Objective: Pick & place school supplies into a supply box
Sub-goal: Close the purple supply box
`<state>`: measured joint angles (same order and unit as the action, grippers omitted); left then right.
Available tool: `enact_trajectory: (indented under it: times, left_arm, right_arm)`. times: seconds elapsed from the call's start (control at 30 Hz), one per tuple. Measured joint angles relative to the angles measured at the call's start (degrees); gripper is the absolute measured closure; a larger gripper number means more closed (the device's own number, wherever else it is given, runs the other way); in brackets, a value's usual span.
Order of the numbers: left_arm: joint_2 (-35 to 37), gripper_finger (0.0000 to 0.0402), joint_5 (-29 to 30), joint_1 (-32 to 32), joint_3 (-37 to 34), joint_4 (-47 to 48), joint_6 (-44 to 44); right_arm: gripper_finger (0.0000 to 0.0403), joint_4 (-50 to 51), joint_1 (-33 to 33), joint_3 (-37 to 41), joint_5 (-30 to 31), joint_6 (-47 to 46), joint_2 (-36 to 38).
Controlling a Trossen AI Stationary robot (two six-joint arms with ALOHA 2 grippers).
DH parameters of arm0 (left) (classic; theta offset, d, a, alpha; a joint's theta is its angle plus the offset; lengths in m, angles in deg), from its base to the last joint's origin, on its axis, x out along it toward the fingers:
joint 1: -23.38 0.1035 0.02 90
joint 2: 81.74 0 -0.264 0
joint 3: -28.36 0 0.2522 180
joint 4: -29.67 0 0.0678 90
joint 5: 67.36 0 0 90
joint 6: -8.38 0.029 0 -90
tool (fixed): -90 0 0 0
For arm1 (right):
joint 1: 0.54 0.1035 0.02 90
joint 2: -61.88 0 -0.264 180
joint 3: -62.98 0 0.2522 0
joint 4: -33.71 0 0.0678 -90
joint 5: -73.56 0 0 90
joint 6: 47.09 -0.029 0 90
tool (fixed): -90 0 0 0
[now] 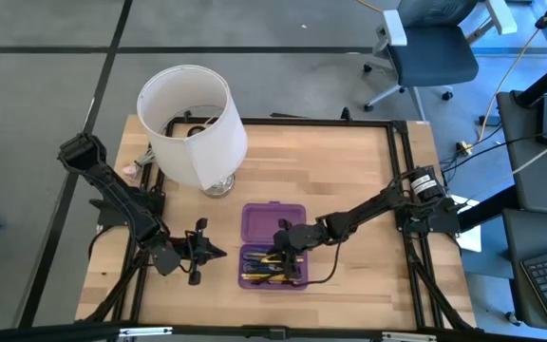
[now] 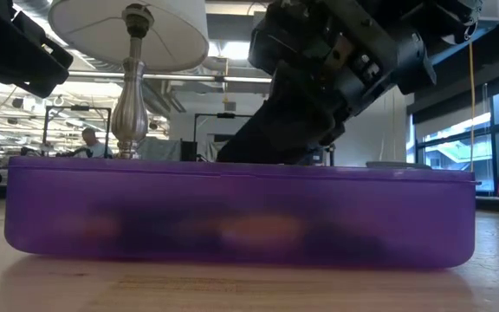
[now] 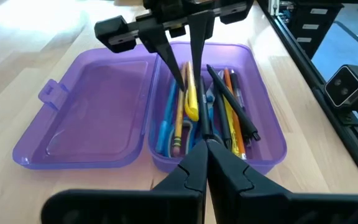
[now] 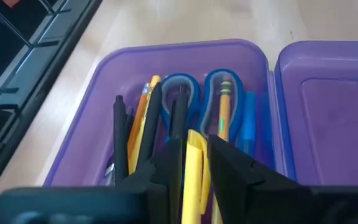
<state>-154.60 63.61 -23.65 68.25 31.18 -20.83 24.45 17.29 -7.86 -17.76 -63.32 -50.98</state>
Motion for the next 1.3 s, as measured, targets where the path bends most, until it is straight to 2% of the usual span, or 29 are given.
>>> enact_trajectory:
  times: [0.1, 0.33, 0.43, 0.57, 0.7, 0.8, 0.93, 1.1, 1.3]
  left_arm:
    - [0.0, 0.0398, 0.7, 0.0, 0.0, 0.0, 0.0]
    - [0.0, 0.0398, 9.1, 0.0, 0.0, 0.0, 0.0]
    - [0.0, 0.0398, 9.5, 0.0, 0.0, 0.0, -1.2]
    - [0.0, 0.0398, 7.4, 0.0, 0.0, -0.9, -6.6]
    - [-0.8, 0.0398, 2.9, 0.9, 0.0, -5.9, -5.4]
    - [-3.8, 0.0398, 0.4, 1.8, 0.0, -14.1, 2.6]
    - [-8.7, 0.0398, -6.1, 3.1, 0.0, -26.2, 11.1]
    - [-12.8, 0.0398, -11.0, 3.4, 0.1, -36.7, 9.5]
    - [-13.4, 0.0398, -9.8, 3.3, 0.0, -38.1, 9.0]
  right_arm:
    - [0.032, 0.1, 0.0, 0.0, -0.2, 0.2, 0.0]
    - [0.0319, 0.3, 0.0, -0.9, -5.8, 0.9, 0.1]
    - [0.0319, 2.5, 0.0, -2.0, -6.3, -0.6, 2.1]
    - [0.0319, 8.1, 0.3, -1.9, -6.1, -0.9, 8.7]
    - [0.0319, 14.5, 2.2, 0.8, 0.7, 0.3, 15.7]
    - [0.0319, 14.8, 4.0, 5.4, 6.4, -0.1, 20.9]
    - [0.0319, 10.7, 5.8, 13.4, 9.6, -1.6, 25.7]
    - [0.0319, 2.8, 6.4, 20.1, 14.1, -2.0, 26.9]
    - [0.0319, 1.9, 6.3, 21.9, 17.4, 0.1, 26.9]
